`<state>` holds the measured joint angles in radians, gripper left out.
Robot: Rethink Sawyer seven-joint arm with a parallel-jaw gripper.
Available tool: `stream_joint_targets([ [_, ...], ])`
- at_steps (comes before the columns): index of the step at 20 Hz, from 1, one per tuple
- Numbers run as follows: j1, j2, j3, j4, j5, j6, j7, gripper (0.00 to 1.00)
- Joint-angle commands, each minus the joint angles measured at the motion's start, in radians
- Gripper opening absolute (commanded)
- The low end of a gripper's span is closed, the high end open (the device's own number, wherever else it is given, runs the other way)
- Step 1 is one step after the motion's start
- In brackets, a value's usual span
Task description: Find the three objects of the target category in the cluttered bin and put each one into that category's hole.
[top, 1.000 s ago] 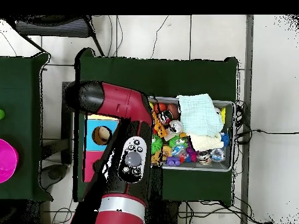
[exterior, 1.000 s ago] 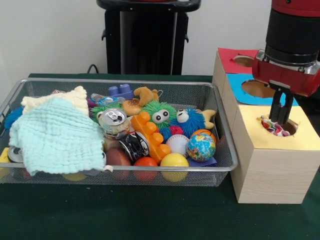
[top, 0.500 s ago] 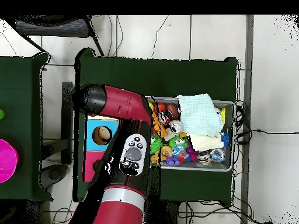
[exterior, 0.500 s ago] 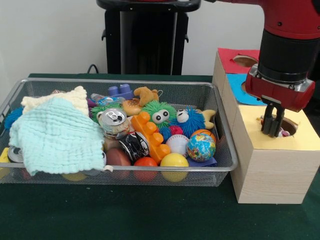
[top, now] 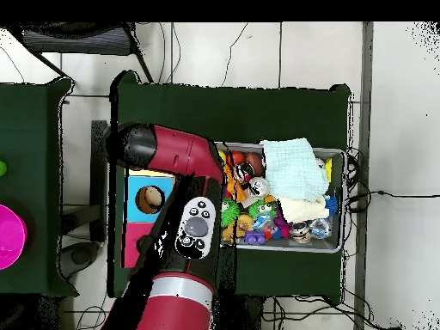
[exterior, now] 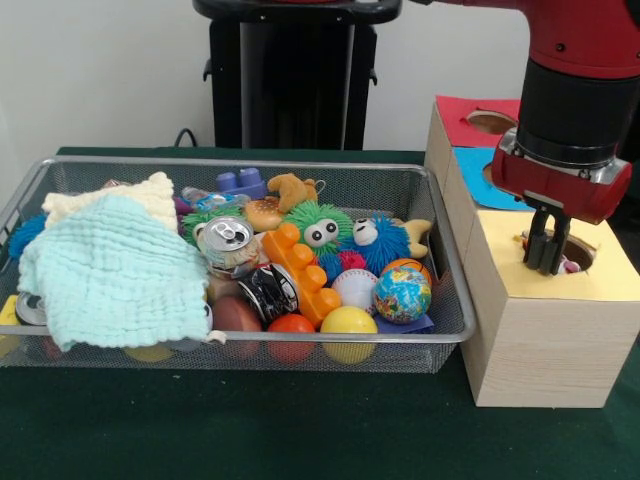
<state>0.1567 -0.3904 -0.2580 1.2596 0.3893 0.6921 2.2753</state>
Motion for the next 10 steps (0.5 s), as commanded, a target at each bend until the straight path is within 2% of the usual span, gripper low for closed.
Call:
stream_joint_targets([
  [1, -0.015, 0.045, 0.105, 0.012, 0.019, -0.018, 0.141, 0.0],
  [8, -0.017, -0.056, 0.116, 0.108, 0.033, 0.085, 0.124, 0.0],
  [10, -0.022, -0.061, 0.125, 0.121, 0.037, 0.078, 0.117, 0.0],
])
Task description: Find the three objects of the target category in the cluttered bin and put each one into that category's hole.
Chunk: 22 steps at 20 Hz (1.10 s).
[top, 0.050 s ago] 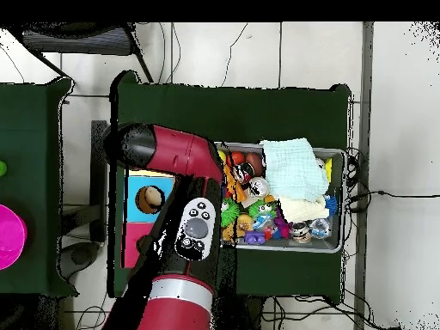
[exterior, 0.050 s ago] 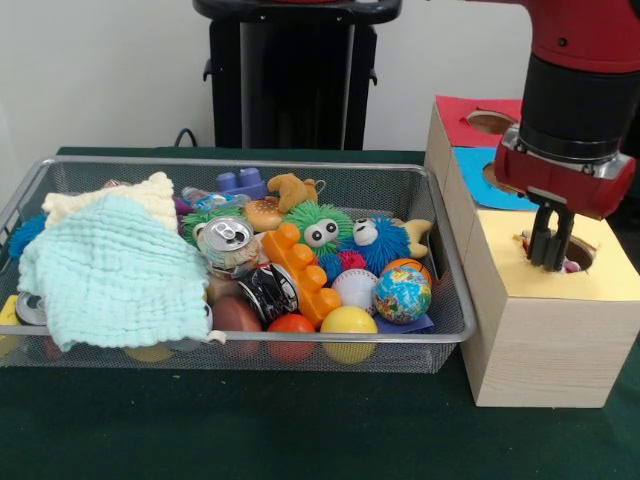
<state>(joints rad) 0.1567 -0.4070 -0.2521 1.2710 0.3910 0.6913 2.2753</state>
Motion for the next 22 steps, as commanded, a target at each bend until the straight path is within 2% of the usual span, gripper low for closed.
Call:
stream_joint_targets([
  [1, -0.027, -0.042, 0.126, 0.111, 0.036, 0.074, 0.113, 0.0],
  [12, -0.06, 0.021, 0.176, 0.084, 0.026, 0.017, 0.094, 0.0],
  [15, -0.059, 0.037, 0.172, 0.068, 0.016, 0.012, 0.103, 0.0],
  [22, -0.039, 0.024, 0.138, 0.101, 0.0, 0.014, 0.13, 0.0],
])
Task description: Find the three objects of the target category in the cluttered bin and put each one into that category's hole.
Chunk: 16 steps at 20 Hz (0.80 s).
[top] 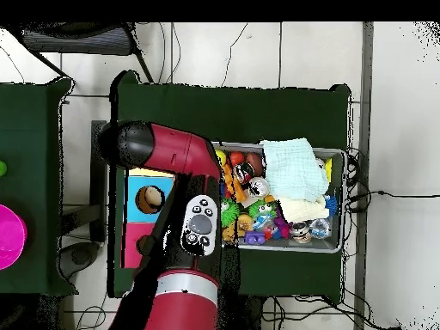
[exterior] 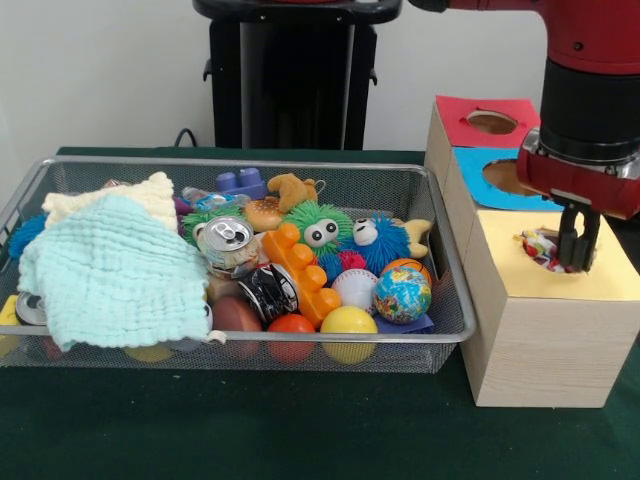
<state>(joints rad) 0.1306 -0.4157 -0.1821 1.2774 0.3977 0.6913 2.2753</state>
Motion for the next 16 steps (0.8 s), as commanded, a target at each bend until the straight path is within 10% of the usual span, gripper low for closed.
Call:
stream_joint_targets([
  [1, -0.008, 0.03, 0.059, 0.099, -0.011, 0.015, 0.136, 0.0],
  [16, -0.026, 0.14, 0.066, 0.023, -0.031, 0.01, 0.108, 0.0],
])
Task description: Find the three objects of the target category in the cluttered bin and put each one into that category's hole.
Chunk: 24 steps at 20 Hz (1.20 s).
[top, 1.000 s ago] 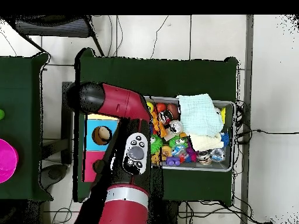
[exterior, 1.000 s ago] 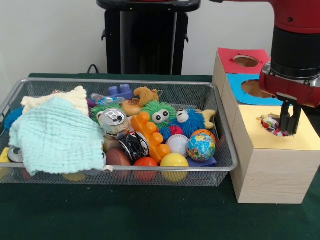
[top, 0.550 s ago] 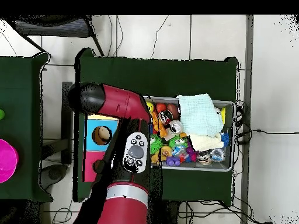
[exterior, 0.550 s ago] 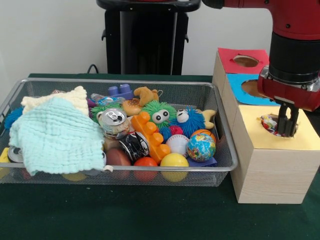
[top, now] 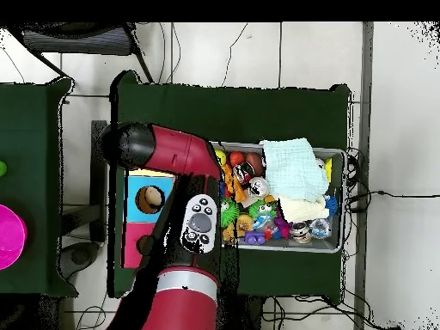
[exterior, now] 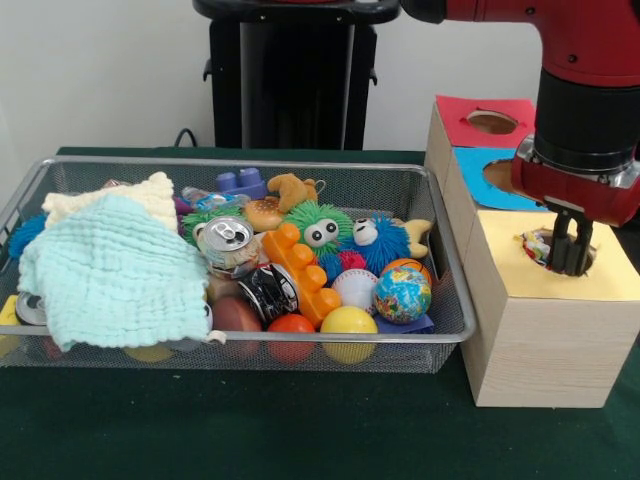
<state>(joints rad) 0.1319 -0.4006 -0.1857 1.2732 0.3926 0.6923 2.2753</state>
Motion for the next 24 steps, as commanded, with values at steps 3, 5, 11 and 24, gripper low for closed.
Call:
stream_joint_targets([
  [3, -0.029, 0.154, 0.072, 0.003, -0.03, 0.011, 0.105, 0.0],
  [5, -0.03, 0.158, 0.078, 0.003, -0.026, 0.026, 0.106, 0.0],
  [11, -0.034, 0.178, 0.098, -0.007, -0.018, 0.069, 0.102, 0.0],
  [24, -0.011, 0.082, -0.016, 0.03, -0.087, 0.299, 0.109, 0.0],
])
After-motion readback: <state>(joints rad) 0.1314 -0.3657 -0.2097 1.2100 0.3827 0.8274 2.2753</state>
